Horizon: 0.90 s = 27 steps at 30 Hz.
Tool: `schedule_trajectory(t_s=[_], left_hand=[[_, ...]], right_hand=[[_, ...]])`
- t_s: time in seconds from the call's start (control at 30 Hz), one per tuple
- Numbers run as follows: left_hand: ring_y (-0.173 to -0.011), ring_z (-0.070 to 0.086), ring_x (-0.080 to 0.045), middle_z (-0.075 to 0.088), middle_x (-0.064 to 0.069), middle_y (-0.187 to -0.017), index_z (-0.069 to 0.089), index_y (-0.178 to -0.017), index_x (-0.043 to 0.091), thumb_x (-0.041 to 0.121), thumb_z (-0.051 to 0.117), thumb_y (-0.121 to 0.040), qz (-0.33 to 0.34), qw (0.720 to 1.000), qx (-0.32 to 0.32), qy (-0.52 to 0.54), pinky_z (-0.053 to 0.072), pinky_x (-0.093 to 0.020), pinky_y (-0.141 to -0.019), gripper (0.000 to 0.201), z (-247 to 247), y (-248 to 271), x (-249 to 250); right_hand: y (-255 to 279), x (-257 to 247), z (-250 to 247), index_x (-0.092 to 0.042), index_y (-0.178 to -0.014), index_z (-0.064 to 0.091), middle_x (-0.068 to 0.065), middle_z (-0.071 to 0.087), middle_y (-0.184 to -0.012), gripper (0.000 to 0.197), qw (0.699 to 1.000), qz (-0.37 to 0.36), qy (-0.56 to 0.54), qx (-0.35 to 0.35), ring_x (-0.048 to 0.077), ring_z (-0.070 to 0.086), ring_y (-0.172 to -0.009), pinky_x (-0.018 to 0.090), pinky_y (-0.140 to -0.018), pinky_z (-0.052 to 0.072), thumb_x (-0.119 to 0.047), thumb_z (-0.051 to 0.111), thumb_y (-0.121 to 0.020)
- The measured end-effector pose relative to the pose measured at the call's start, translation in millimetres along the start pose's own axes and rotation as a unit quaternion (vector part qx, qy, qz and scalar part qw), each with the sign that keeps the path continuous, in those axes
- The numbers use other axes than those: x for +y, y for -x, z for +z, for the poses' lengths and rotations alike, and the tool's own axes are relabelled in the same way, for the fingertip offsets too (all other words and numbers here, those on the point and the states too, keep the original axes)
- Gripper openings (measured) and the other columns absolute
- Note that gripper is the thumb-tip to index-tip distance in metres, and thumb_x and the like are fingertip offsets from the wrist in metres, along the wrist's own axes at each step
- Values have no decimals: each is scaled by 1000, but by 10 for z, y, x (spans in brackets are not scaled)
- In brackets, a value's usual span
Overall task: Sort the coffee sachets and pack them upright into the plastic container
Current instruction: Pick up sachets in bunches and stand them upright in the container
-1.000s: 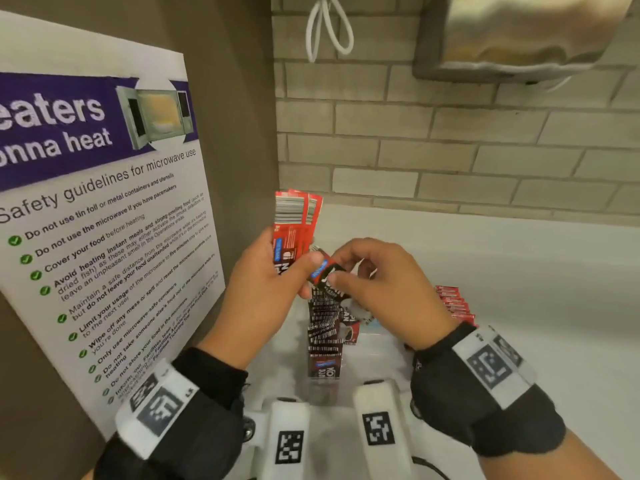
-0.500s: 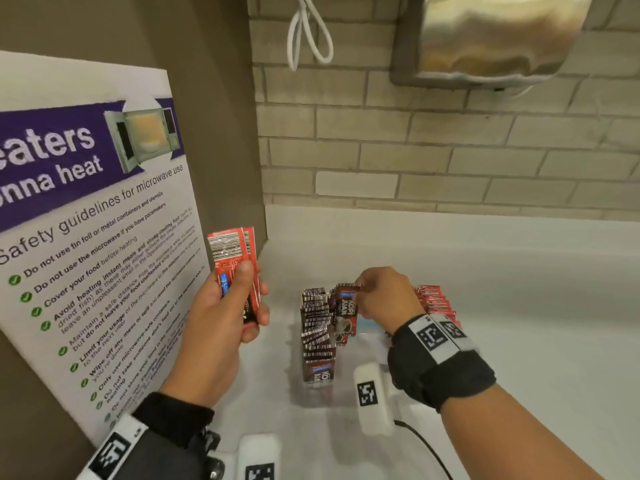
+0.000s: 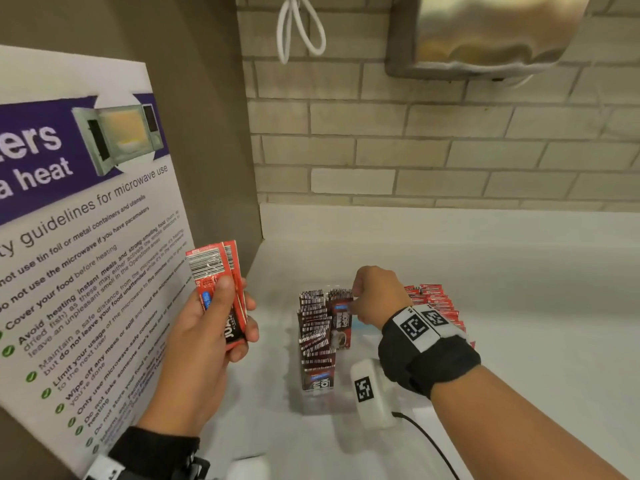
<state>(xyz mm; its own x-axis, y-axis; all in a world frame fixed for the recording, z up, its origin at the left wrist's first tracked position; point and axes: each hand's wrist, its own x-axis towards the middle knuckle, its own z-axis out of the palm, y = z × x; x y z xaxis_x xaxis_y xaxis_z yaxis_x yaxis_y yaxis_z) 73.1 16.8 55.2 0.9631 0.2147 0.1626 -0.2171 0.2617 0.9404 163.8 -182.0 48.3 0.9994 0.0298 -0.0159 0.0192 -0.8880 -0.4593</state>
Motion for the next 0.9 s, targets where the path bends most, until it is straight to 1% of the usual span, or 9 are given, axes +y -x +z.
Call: schedule_trajectory(t_s=[0.07,0.3,0.4,0.5,0.6,0.7,0.77,0.83,0.9], left_hand=[[-47,50,-11,58,0,-69,58,-92,17,39,47,-91,-1,1000,-10,-3,30,-16,-36,24,-2,0,-21],[-47,52,-11,60,0,-69,59,-93,16,40,48,-88,-17,1000,-25,0,32,-16,-37,27,-17,23,-58],[-47,52,-14,59,-5,-72,59,-97,12,22,39,-98,-47,997,-45,35,31,-18,-36,22,-8,43,-52],[-51,57,-19,62,-9,-77,58,-102,8,2,29,-92,-89,991,-84,59,38,-21,-38,31,7,38,-70],[-69,70,-26,67,-9,-84,59,-107,12,-2,31,-95,-115,986,-101,67,53,-27,-48,34,74,25,-96],[-85,71,-28,70,-14,-93,56,-115,9,-4,45,-92,-106,988,-87,67,60,-36,-68,29,169,27,-106],[-90,70,-25,70,-16,-101,55,-119,8,0,53,-86,-85,992,-74,55,60,-33,-73,33,220,10,-124],[-92,70,-22,70,-15,-105,55,-120,10,2,53,-87,-74,993,-76,48,59,-29,-71,34,275,4,-122],[-93,70,-19,71,-12,-106,56,-119,13,5,50,-90,-66,994,-75,46,59,-28,-72,30,329,15,-103]], right_hand=[[11,13,5,-2,-102,52,16,60,-101,27,1000,15,-24,-10,33,65,-87,36,-73,54,-5,66,-79],[84,38,-4,-6,-101,44,19,61,-102,31,998,17,-55,-13,33,65,-87,37,-73,54,-5,66,-79],[135,25,-93,-7,-101,46,17,62,-96,26,996,15,-93,3,34,67,-82,38,-72,55,-7,64,-82],[223,-80,-238,-12,-92,48,12,62,-84,16,986,-22,-160,38,30,67,-75,37,-70,54,-9,61,-84],[398,-278,-346,-15,-85,51,5,58,-77,11,958,-70,-279,20,19,62,-61,34,-66,54,-8,60,-87],[606,-446,-324,-12,-91,54,4,56,-82,13,925,-89,-362,-66,13,57,-60,24,-55,51,-9,65,-84],[662,-484,-238,-11,-96,55,5,55,-88,24,922,-100,-363,-93,14,56,-67,27,-58,52,-8,71,-79],[648,-490,-172,-13,-99,54,6,55,-91,32,931,-113,-339,-70,15,55,-70,33,-64,54,-7,74,-75],[601,-469,-139,-17,-97,54,4,57,-91,32,938,-123,-320,-41,13,53,-68,34,-67,52,-8,74,-74]])
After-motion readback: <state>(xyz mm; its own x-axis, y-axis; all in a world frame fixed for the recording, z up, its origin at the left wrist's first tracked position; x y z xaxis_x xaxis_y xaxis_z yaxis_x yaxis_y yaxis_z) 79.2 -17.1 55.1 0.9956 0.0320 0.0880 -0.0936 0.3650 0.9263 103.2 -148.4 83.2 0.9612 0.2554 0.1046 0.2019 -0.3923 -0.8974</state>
